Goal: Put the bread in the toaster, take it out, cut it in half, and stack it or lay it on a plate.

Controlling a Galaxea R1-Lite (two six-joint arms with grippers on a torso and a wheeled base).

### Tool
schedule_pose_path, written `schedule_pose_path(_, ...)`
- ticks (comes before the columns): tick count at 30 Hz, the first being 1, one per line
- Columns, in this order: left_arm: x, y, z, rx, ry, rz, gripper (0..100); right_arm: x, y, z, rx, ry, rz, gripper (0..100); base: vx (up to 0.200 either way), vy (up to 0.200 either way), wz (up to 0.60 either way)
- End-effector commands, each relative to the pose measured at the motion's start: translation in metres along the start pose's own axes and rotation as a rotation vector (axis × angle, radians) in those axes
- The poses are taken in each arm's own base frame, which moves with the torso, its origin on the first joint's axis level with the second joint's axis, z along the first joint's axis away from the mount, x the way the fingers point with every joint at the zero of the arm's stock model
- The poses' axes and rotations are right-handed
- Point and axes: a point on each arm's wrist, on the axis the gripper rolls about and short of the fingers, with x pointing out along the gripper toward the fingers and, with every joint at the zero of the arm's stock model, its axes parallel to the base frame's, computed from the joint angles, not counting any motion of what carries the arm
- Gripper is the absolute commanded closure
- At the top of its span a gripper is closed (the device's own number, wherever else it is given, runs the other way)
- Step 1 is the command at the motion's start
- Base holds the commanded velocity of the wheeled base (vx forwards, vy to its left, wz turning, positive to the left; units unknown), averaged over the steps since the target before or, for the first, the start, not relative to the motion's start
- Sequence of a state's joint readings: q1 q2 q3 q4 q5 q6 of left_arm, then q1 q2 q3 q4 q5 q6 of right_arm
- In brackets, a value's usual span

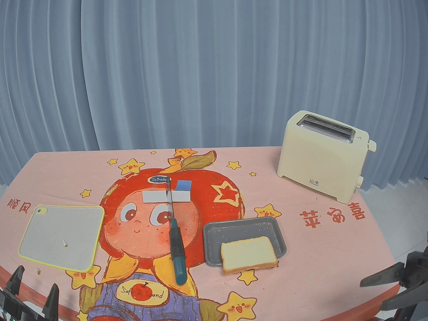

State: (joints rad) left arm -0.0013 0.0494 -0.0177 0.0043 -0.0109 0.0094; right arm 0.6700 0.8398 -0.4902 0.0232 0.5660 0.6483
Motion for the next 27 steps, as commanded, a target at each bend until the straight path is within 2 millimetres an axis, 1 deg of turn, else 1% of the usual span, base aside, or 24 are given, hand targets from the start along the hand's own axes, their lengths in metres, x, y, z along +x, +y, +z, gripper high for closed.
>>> schedule_pose_path(1,0.001,0.0,-0.004,0.0,0.018,0.0,0,0.011,-0.008,-0.004,0.043,0.066,-0.013,0,0.0,0.0,0.0)
schedule_pose_path(3,0.001,0.0,-0.004,0.0,0.018,0.0,0,0.015,-0.009,-0.002,0.089,0.08,-0.02,0,0.0,0.0,0.0)
schedule_pose_path(5,0.001,0.0,-0.004,0.0,0.018,0.0,0,0.016,-0.009,-0.002,0.096,0.082,-0.022,0,0.0,0.0,0.0)
schedule_pose_path(6,0.001,0.0,-0.004,0.0,0.018,0.0,0,0.026,-0.009,0.002,0.151,0.115,-0.022,0,0.0,0.0,0.0)
schedule_pose_path(7,0.001,0.0,-0.004,0.0,0.018,0.0,0,0.026,-0.009,0.002,0.151,0.115,-0.022,0,0.0,0.0,0.0)
schedule_pose_path(8,0.001,0.0,-0.004,0.0,0.018,0.0,0,0.035,-0.008,0.006,0.175,0.126,-0.008,0,0.0,0.0,0.0)
schedule_pose_path(9,0.001,0.0,-0.004,0.0,0.018,0.0,0,0.038,-0.008,0.009,0.192,0.125,-0.002,0,0.0,0.0,0.0)
schedule_pose_path(14,0.001,0.0,-0.004,0.0,0.018,0.0,0,0.045,-0.004,0.018,0.281,0.087,0.042,0,0.0,0.0,0.0)
schedule_pose_path(17,0.001,0.0,-0.004,0.0,0.018,0.0,0,0.049,-0.003,0.021,0.303,0.077,0.057,0,0.0,0.0,0.0)
schedule_pose_path(23,0.001,0.0,-0.004,0.0,0.018,0.0,0,0.054,-0.001,0.019,0.32,0.109,0.069,0,0.0,0.0,0.0)
schedule_pose_path(24,0.001,0.0,-0.004,0.0,0.018,0.0,0,0.06,-0.001,0.02,0.326,0.127,0.06,0,0.0,0.0,0.0)
schedule_pose_path(27,0.001,0.0,-0.004,0.0,0.018,0.0,0,0.067,-0.003,0.022,0.337,0.132,0.038,0,0.0,0.0,0.0)
